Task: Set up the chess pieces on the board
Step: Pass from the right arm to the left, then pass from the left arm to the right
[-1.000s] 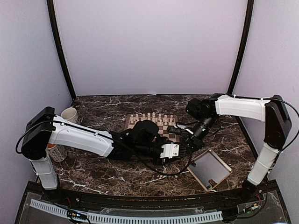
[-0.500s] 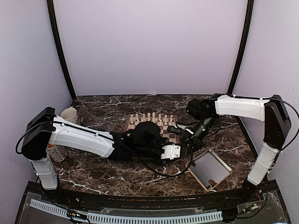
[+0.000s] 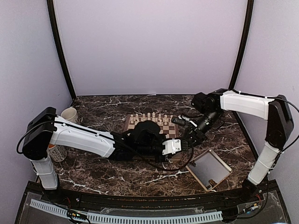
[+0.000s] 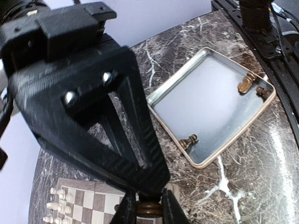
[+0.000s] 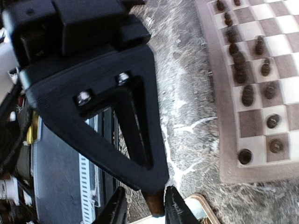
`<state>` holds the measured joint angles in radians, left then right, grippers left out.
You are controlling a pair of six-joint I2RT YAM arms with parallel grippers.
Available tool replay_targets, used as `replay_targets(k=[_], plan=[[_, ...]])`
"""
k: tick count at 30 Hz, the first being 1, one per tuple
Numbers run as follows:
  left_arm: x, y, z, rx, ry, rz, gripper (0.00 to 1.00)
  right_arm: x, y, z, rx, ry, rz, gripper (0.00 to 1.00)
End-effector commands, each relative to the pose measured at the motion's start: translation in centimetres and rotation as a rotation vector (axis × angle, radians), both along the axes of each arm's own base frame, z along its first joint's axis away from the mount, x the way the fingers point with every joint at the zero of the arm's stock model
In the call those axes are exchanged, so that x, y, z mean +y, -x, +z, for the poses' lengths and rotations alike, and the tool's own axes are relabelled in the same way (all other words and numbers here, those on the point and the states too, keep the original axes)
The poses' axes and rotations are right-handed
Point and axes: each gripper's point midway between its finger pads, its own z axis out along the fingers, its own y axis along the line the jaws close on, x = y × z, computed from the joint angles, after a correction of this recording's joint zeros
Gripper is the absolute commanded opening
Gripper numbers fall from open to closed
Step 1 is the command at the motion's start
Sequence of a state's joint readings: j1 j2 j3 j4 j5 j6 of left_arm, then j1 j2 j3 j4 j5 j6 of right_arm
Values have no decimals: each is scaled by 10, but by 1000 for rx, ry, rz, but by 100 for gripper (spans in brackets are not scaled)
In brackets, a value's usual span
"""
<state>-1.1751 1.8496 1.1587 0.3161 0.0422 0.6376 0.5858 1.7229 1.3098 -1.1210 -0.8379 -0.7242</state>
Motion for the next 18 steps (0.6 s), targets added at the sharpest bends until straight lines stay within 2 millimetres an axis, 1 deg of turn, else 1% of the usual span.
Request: replay_targets(k=[1,3,6,9,11,13,16,18], plan=[[6,-34,39,70,185,195,12,-11,-25,50,-40,-121,-110,33],[12,-44,54,126,289,253,12,-16,-41,65,-54,-164,-173,37],[15,-52,71,190,404,295,13,-21,-62,88,-61,-226,-254,43],[13,-54,84,223,482,304,13,-20,-74,101,-49,-259,-293,45],[13,-55,94,230,528,304,14,-16,-78,106,-7,-279,-308,47],[13,-55,104,232,570,299,14,-13,-76,111,43,-301,-308,48],[11,-53,114,237,618,282,14,-11,-78,108,74,-304,-332,50],[9,-52,116,247,633,270,15,-10,-81,106,87,-305,-344,50]])
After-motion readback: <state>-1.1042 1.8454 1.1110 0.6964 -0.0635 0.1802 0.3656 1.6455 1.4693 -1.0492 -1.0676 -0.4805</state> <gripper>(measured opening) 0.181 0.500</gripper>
